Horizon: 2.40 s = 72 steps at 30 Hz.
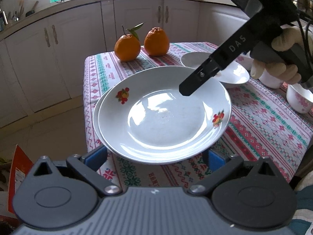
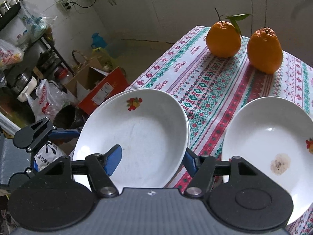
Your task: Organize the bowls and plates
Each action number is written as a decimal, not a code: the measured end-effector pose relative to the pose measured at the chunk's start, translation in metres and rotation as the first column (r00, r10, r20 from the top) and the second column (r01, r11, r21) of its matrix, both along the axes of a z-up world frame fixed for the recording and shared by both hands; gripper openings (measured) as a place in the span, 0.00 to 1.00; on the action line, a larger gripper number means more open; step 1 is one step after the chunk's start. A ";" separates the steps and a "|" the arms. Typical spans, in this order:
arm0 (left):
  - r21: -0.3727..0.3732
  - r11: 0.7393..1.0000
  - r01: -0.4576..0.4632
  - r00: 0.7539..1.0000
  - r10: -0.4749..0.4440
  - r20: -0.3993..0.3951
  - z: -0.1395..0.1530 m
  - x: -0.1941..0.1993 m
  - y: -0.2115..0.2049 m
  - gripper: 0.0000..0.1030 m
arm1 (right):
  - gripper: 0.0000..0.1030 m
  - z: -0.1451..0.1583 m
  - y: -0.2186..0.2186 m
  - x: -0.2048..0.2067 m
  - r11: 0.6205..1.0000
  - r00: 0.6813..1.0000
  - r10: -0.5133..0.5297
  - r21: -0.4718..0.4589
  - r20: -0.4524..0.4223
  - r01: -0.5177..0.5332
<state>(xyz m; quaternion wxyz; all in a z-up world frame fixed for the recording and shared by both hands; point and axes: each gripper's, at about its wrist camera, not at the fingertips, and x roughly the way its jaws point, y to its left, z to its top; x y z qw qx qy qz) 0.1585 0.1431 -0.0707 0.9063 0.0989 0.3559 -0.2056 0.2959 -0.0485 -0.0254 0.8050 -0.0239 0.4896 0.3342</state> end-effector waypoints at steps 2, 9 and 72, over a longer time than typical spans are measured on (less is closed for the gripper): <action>0.005 1.000 -0.008 1.000 0.008 0.002 0.000 -0.001 -0.001 1.00 | 0.74 -0.001 0.002 -0.002 1.000 1.000 0.003 -0.016 0.012 -0.003; 0.024 1.000 -0.017 1.000 0.017 0.014 0.001 -0.004 -0.004 1.00 | 0.75 -0.004 -0.004 -0.007 1.000 1.000 -0.009 -0.014 0.009 0.009; 0.137 0.930 0.342 0.927 -0.310 -0.209 0.003 0.240 -0.232 0.77 | 1.00 -0.054 -0.106 -0.067 0.857 0.845 -0.420 -0.160 0.332 0.489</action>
